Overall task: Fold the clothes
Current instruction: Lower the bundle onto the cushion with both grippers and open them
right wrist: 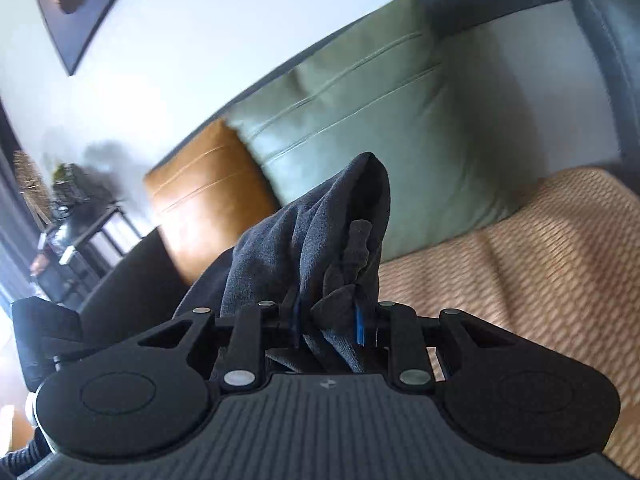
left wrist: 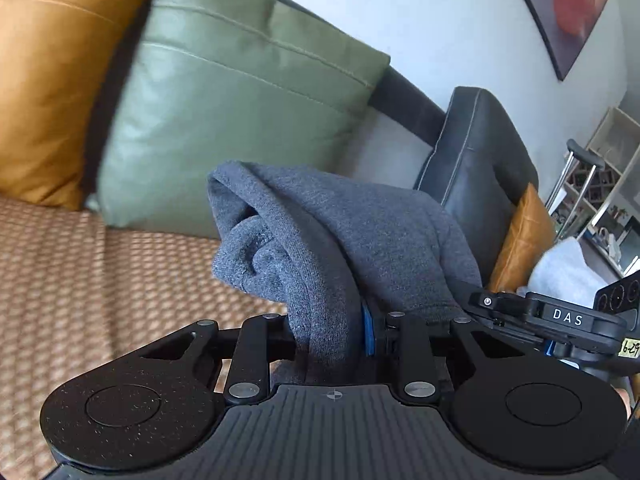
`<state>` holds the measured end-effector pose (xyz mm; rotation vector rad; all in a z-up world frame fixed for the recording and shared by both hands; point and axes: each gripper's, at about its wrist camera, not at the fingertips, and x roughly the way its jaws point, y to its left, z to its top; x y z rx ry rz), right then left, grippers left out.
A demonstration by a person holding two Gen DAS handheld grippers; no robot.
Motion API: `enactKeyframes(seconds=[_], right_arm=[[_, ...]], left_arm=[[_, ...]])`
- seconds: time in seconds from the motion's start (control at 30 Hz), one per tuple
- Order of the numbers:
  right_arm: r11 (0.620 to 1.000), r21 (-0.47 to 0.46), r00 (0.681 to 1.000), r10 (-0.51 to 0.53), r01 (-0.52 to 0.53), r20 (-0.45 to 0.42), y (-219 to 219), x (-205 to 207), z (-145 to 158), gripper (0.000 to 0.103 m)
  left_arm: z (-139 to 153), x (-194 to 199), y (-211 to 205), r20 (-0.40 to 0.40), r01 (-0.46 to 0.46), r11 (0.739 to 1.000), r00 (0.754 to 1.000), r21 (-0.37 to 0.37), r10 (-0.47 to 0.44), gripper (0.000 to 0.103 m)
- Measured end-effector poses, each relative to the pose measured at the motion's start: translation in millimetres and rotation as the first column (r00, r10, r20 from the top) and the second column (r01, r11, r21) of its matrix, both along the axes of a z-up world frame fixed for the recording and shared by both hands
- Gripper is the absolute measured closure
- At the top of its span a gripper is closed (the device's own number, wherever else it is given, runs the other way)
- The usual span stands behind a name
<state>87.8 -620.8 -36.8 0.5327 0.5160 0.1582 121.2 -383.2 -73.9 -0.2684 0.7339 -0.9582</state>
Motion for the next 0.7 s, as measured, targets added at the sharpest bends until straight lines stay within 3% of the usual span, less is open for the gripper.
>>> enactKeyframes(seconds=[0.23,0.3,0.33,0.37,0.43,0.5,0.6,0.7], right_arm=[[0.995,-0.043,0.995,-0.093,0.091,-0.048,-78,92,-70,0.075],[0.992,-0.044,0.991,-0.123,0.12,-0.055,-92,117,-98,0.068],[0.987,-0.041,0.984,-0.158,0.155,-0.081,-97,124,-114,0.058],[0.98,-0.041,0.972,-0.199,0.196,-0.125,-102,129,-129,0.051],[0.964,-0.051,0.946,-0.264,0.259,-0.188,-111,134,-152,0.052],[0.963,-0.087,0.95,-0.268,0.257,-0.158,-115,123,-153,0.052],[0.964,-0.148,0.966,-0.237,0.221,-0.102,-114,109,-137,0.052],[0.971,-0.147,0.978,-0.198,0.187,-0.069,-104,105,-125,0.053]], left_arm=[[-78,76,-108,-0.027,-0.026,0.999,0.999,0.026,0.026,0.077],[-107,95,-127,-0.045,-0.05,0.995,0.998,0.091,0.054,0.072],[-121,105,-134,-0.07,-0.062,0.985,0.995,0.16,0.074,0.062],[-133,113,-139,-0.091,-0.073,0.974,0.991,0.215,0.094,0.066],[-140,121,-126,-0.104,-0.087,0.978,0.989,0.191,0.109,0.063],[-129,119,-107,-0.088,-0.112,0.979,0.988,0.168,0.128,0.05],[-103,108,-92,0.02,-0.173,0.972,0.985,0.16,0.172,0.054],[-86,89,-108,0.078,-0.117,0.975,0.992,0.189,0.103,0.054]])
